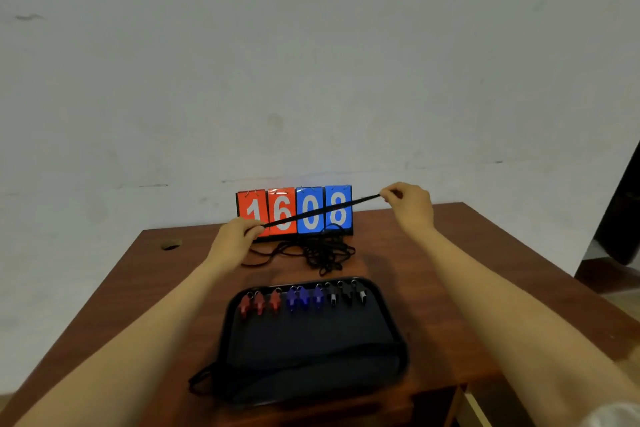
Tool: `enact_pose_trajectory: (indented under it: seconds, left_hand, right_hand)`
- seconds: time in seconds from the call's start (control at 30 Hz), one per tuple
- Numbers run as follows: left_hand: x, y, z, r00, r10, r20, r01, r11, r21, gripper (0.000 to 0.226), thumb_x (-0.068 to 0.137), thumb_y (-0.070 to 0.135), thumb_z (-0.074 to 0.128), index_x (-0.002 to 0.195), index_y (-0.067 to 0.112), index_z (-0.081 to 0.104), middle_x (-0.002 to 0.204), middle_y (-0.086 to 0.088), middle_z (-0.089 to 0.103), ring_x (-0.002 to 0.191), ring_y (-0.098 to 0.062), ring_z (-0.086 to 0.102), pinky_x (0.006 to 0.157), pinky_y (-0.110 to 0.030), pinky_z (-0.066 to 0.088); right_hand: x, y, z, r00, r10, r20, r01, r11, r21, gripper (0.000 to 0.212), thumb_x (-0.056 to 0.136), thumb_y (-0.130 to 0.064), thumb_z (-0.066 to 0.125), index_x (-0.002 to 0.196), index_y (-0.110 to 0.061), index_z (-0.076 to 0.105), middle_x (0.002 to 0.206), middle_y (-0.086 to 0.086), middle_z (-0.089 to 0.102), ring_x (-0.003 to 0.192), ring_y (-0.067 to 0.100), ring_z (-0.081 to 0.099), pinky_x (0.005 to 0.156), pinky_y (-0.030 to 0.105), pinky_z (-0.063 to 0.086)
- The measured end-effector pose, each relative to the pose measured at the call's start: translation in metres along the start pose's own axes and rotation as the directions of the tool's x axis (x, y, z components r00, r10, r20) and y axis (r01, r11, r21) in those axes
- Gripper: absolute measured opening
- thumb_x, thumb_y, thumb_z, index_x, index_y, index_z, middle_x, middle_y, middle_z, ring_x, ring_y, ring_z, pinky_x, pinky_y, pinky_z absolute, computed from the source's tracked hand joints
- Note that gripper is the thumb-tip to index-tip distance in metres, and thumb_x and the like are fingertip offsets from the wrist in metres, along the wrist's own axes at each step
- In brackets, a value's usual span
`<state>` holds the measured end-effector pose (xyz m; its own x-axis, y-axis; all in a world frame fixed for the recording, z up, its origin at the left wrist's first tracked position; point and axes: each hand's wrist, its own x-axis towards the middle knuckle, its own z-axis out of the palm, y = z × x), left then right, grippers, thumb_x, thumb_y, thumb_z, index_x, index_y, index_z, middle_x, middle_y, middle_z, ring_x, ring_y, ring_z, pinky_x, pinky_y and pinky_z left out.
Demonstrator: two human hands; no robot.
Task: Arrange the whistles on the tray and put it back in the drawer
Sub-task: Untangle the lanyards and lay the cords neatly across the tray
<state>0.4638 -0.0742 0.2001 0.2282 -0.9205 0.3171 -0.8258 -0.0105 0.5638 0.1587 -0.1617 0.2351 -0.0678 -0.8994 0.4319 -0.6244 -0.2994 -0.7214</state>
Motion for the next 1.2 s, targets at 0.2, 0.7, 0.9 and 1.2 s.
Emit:
enact_pose_trajectory:
  seconds: [0.2, 0.7, 0.9, 1.2]
  left_hand:
    - [-0.047, -0.038, 0.013, 0.995, -0.087, 0.053, 0.087, 0.996, -0.006, 0.029, 0.097, 0.018, 0.049, 0.119, 0.009, 0.065, 0.109, -0.010, 0.064, 0.105, -0.025, 0.058, 0.087, -0.029, 0.040]
    - [-0.125, -0.091, 0.054, 0.937, -0.275, 0.214, 0.272, 0.961, 0.047, 0.016, 0.095, 0.017, 0.052, 0.099, 0.016, 0.067, 0.101, -0.005, 0.068, 0.100, -0.026, 0.061, 0.076, -0.032, 0.045]
    - [-0.140, -0.100, 0.060, 0.936, -0.289, 0.203, 0.286, 0.957, 0.047, 0.006, 0.088, 0.021, 0.065, 0.085, 0.017, 0.063, 0.090, 0.000, 0.065, 0.091, -0.021, 0.059, 0.074, -0.033, 0.046]
    - [-0.140, -0.102, 0.067, 0.954, -0.223, 0.201, 0.196, 0.970, 0.146, 0.008, 0.090, 0.023, 0.062, 0.085, 0.023, 0.067, 0.100, 0.001, 0.070, 0.106, -0.024, 0.060, 0.093, -0.041, 0.048]
  right_hand:
    - [-0.052, 0.045, 0.017, 0.974, 0.195, 0.116, -0.191, 0.981, -0.045, 0.014, 0.084, -0.032, 0.069, 0.086, -0.020, 0.074, 0.092, -0.001, 0.072, 0.090, 0.018, 0.064, 0.078, 0.037, 0.053]
    - [-0.127, 0.104, 0.034, 0.856, 0.383, 0.348, -0.278, 0.907, -0.315, 0.034, 0.090, -0.027, 0.064, 0.062, -0.011, 0.054, 0.067, 0.006, 0.058, 0.063, 0.024, 0.055, 0.060, 0.032, 0.044]
    - [-0.140, 0.111, 0.029, 0.826, 0.420, 0.376, -0.277, 0.884, -0.378, 0.025, 0.083, -0.027, 0.071, 0.064, -0.014, 0.062, 0.071, 0.006, 0.065, 0.070, 0.026, 0.062, 0.061, 0.031, 0.046]
    - [-0.143, 0.119, 0.029, 0.839, 0.399, 0.370, -0.237, 0.880, -0.412, 0.024, 0.084, -0.027, 0.070, 0.067, -0.013, 0.062, 0.064, 0.004, 0.061, 0.059, 0.022, 0.056, 0.051, 0.027, 0.041]
